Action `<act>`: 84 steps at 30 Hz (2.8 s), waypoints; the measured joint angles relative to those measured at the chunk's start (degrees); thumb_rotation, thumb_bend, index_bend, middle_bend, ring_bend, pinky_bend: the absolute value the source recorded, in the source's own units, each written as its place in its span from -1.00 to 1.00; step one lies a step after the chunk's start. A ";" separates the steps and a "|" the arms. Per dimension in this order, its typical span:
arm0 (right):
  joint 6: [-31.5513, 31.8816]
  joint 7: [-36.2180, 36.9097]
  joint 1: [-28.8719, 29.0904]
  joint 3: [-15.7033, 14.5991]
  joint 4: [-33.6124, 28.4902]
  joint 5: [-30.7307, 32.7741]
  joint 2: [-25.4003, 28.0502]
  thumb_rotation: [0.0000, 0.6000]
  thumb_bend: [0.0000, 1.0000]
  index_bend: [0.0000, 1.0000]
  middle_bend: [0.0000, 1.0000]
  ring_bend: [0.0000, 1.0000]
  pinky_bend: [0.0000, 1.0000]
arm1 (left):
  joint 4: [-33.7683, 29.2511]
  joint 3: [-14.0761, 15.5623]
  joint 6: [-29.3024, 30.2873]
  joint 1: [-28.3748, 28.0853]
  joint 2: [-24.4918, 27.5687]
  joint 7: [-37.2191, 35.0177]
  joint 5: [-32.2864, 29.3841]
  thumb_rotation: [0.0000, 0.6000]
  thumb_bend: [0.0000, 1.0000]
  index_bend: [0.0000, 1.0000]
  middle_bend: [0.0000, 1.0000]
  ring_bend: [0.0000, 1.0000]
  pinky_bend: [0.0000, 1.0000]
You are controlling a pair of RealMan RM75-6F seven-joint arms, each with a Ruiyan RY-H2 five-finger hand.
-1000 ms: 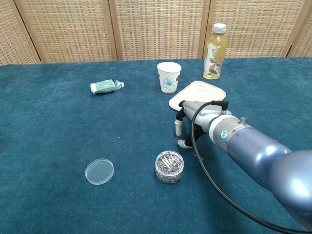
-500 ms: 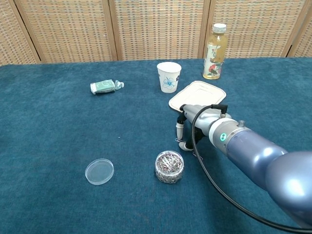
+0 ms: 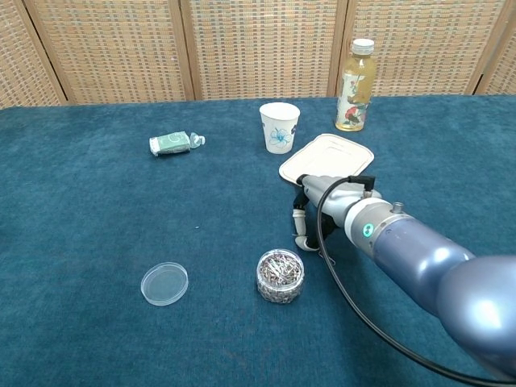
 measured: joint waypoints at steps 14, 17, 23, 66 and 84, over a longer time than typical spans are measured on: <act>1.88 0.41 -0.88 0.10 -5.25 -2.31 2.69 1.00 -0.11 0.34 -1.00 -1.00 -1.00 | -0.30 0.15 0.47 0.20 0.24 -0.30 0.56 1.00 -1.00 -1.00 -1.00 -1.00 -1.00; 2.53 0.37 -1.22 -0.02 -7.89 -3.20 4.15 1.00 -0.11 0.34 -1.00 -1.00 -1.00 | -0.31 0.20 0.55 0.24 0.28 -0.40 0.72 1.00 -1.00 -1.00 -1.00 -1.00 -1.00; 3.29 0.45 -2.34 -1.52 -15.61 -6.47 8.92 1.00 -0.11 0.34 -1.00 -1.00 -1.00 | -0.52 0.28 0.81 0.33 0.43 -0.57 1.13 1.00 -1.00 -1.00 -1.00 -1.00 -1.00; 2.82 -0.30 -3.63 -8.87 -22.92 -15.99 10.30 1.00 -0.30 -0.23 -0.98 -1.00 -1.00 | -0.47 0.46 0.42 0.12 0.15 0.21 0.95 1.00 -1.00 -1.00 -1.00 -1.00 -1.00; 9.91 5.08 -9.22 -11.80 -31.11 -27.39 23.52 1.00 -0.85 -0.52 -0.99 -1.00 -1.00 | -0.72 0.76 1.92 0.82 0.54 -1.02 2.37 1.00 -1.00 -1.00 -1.00 -1.00 -1.00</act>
